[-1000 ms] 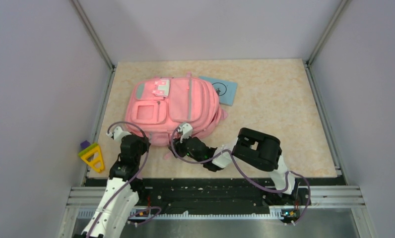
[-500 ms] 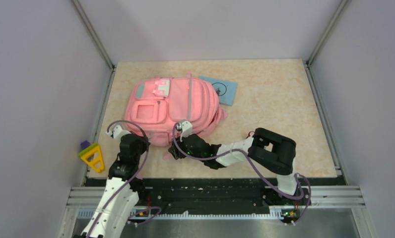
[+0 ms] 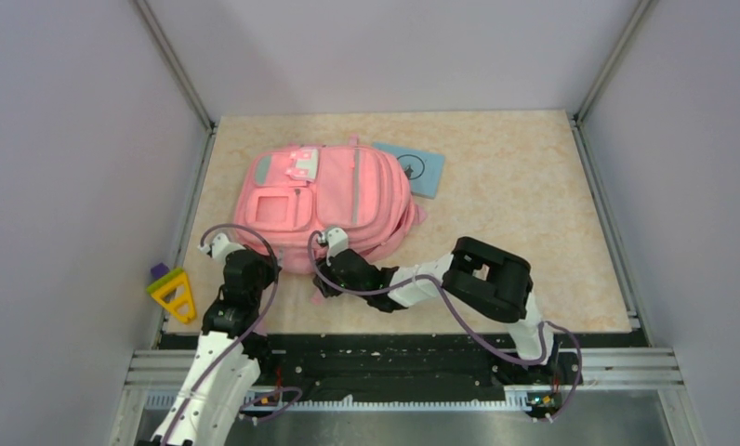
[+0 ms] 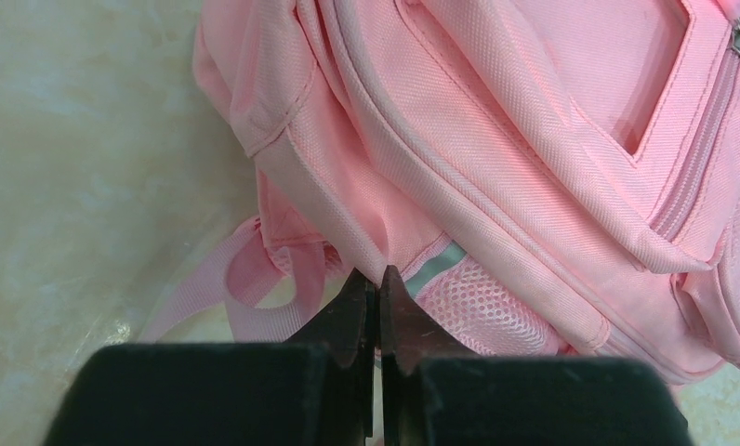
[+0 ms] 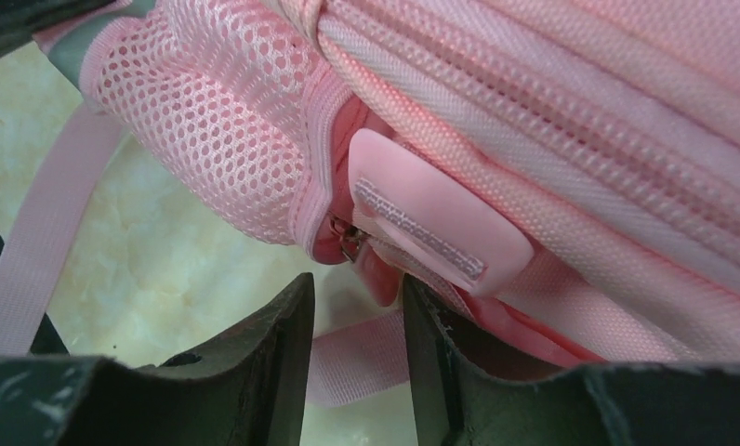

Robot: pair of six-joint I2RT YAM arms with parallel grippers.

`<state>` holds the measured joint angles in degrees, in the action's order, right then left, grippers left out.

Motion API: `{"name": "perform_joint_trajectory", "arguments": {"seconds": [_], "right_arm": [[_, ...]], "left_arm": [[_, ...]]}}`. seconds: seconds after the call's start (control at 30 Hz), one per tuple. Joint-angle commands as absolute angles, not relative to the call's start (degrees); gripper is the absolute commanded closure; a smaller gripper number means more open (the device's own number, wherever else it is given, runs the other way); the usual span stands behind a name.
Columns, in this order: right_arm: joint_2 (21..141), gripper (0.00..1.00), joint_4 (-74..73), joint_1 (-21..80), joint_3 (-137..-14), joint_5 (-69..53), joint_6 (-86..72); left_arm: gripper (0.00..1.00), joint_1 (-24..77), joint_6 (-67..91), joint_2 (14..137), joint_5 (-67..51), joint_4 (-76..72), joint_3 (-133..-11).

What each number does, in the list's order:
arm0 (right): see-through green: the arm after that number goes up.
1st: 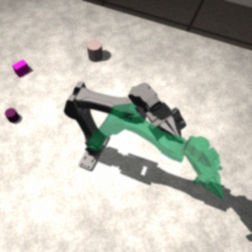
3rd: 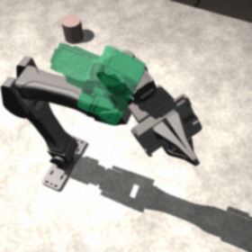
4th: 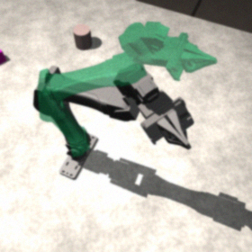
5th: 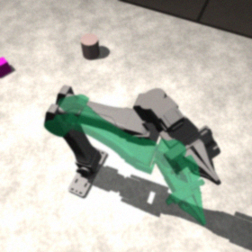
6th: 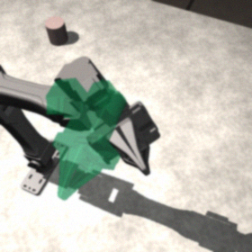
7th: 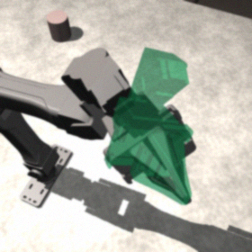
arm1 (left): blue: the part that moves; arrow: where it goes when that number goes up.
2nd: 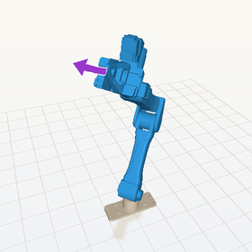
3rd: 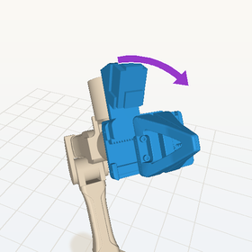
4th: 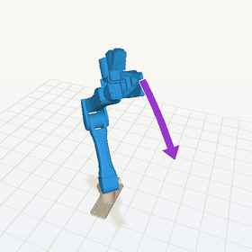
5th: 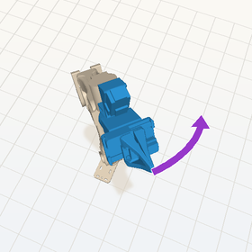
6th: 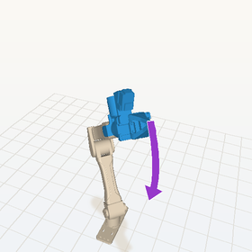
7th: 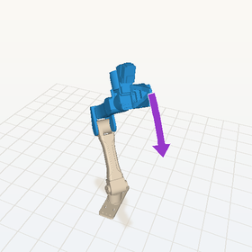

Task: Pack the student bag
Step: Zip the student bag at the center of the board.

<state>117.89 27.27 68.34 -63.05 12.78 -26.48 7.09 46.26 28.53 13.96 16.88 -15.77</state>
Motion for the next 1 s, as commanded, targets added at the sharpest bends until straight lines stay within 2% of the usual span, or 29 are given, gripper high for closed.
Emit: {"name": "perform_joint_trajectory", "arguments": {"seconds": [0.0,0.2,0.33,0.4,0.43,0.6,0.97], "right_arm": [[119.61,0.61,29.46,67.94,-65.33,14.99,-24.03],[121.04,0.72,32.94,67.98,-65.22,17.86,-20.16],[121.25,0.85,35.28,67.98,-64.98,19.46,-17.50],[120.28,0.98,35.65,67.95,-64.44,19.90,-16.43],[119.44,1.00,35.70,67.94,-63.89,20.15,-16.03],[112.52,1.00,33.28,67.96,-58.18,21.98,-16.43],[98.57,1.00,13.46,66.77,-50.52,25.44,-20.28]], "left_arm": [[1.00,6.86,44.75,28.46,13.51,15.46,-18.72],[1.00,6.90,44.52,28.67,13.56,15.57,-18.90],[1.00,6.86,44.32,28.85,13.93,15.65,-19.22],[1.00,6.86,43.98,29.18,14.27,15.64,-19.62],[1.00,6.86,43.73,29.38,14.63,15.64,-19.84],[1.00,6.63,41.94,31.86,16.58,14.74,-22.42],[1.00,-0.24,37.18,40.23,17.28,8.99,-30.49]]}}
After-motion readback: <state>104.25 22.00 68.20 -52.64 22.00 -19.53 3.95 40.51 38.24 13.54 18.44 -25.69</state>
